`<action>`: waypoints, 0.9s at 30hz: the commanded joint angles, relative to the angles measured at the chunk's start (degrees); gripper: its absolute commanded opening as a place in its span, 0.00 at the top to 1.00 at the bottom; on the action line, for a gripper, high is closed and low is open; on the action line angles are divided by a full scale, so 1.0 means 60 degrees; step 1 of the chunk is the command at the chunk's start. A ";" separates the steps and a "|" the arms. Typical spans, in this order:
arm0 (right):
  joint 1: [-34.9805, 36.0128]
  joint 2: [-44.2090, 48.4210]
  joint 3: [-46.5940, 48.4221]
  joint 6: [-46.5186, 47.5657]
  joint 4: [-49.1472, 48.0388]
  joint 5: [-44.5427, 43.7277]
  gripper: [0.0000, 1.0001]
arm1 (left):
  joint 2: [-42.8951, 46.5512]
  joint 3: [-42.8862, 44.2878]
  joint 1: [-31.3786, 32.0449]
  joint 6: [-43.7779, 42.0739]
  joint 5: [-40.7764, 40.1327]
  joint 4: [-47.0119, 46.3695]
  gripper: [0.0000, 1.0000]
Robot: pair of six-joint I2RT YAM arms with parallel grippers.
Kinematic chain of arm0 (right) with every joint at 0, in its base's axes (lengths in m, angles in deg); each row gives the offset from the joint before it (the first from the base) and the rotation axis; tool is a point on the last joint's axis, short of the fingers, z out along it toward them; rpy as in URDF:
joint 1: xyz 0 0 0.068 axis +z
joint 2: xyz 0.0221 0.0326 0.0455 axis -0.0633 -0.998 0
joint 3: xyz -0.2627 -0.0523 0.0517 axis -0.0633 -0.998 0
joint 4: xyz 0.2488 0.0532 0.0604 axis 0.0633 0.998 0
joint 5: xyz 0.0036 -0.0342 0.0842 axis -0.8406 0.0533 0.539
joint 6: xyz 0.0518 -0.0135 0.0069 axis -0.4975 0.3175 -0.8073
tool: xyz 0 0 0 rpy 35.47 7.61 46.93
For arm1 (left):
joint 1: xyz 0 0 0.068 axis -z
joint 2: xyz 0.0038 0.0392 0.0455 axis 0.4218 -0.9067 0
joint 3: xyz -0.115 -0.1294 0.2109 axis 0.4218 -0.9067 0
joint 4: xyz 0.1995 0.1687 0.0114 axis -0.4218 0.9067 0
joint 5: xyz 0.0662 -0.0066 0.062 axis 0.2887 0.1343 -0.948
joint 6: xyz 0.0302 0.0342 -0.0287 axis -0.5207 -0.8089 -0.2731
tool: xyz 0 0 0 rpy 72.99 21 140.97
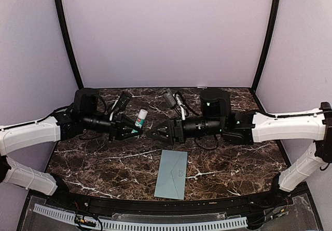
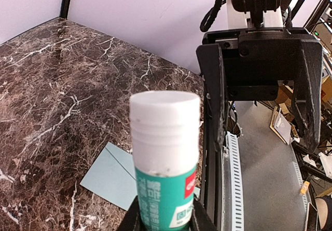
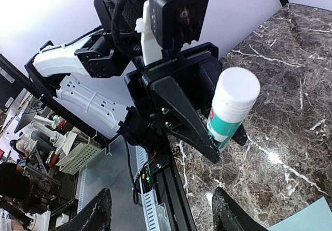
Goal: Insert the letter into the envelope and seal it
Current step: Close the solid glue cap on the solid glue, then place the solid glue at the center of the board.
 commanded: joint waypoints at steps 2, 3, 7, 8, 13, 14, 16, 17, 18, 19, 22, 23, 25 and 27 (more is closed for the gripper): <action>0.0116 0.0076 0.0379 0.0078 -0.0046 -0.1421 0.38 | 0.0228 0.0128 0.0055 0.0071 0.0056 -0.0404 1.00; 0.0156 -0.0032 0.0559 0.0138 0.0143 -0.1675 0.38 | 0.0240 0.0099 0.0058 0.0105 0.0077 -0.0456 1.00; 0.0326 -0.0530 0.1180 0.0263 0.0545 -0.2634 0.37 | 0.0263 0.0085 0.0066 0.0130 0.0114 -0.0517 1.00; 0.0338 -0.0661 0.1331 0.0267 0.0644 -0.2850 0.37 | 0.0263 0.0078 0.0070 0.0142 0.0135 -0.0532 1.00; 0.0463 -0.1198 0.2013 0.0463 0.0772 -0.3329 0.41 | 0.0293 0.0056 0.0082 0.0163 0.0163 -0.0562 1.00; 0.0470 -0.1274 0.2133 0.0484 0.0828 -0.3402 0.42 | 0.0293 0.0056 0.0087 0.0154 0.0169 -0.0558 1.00; 0.0469 -0.1422 0.2362 0.0526 0.1000 -0.3584 0.44 | 0.0295 0.0059 0.0086 0.0147 0.0171 -0.0552 1.00; 0.0459 -0.1485 0.2500 0.0544 0.1140 -0.3725 0.45 | 0.0294 0.0056 0.0087 0.0153 0.0171 -0.0552 1.00; 0.0468 -0.1553 0.2627 0.0562 0.1286 -0.3819 0.47 | 0.0294 0.0056 0.0081 0.0155 0.0182 -0.0551 1.00; 0.0464 -0.1615 0.2748 0.0590 0.1387 -0.3864 0.49 | 0.0286 0.0063 0.0077 0.0150 0.0177 -0.0551 1.00; 0.0463 -0.1794 0.3060 0.0641 0.1596 -0.3902 0.57 | 0.0279 0.0066 0.0088 0.0154 0.0197 -0.0551 1.00; 0.0470 -0.1862 0.3147 0.0647 0.1643 -0.3887 0.60 | 0.0279 0.0068 0.0096 0.0157 0.0196 -0.0551 1.00; 0.0471 -0.1951 0.3240 0.0663 0.1712 -0.3810 0.65 | 0.0279 0.0070 0.0102 0.0152 0.0171 -0.0551 1.00; 0.0469 -0.1995 0.3282 0.0672 0.1706 -0.3685 0.69 | 0.0271 0.0066 0.0103 0.0159 0.0096 -0.0520 1.00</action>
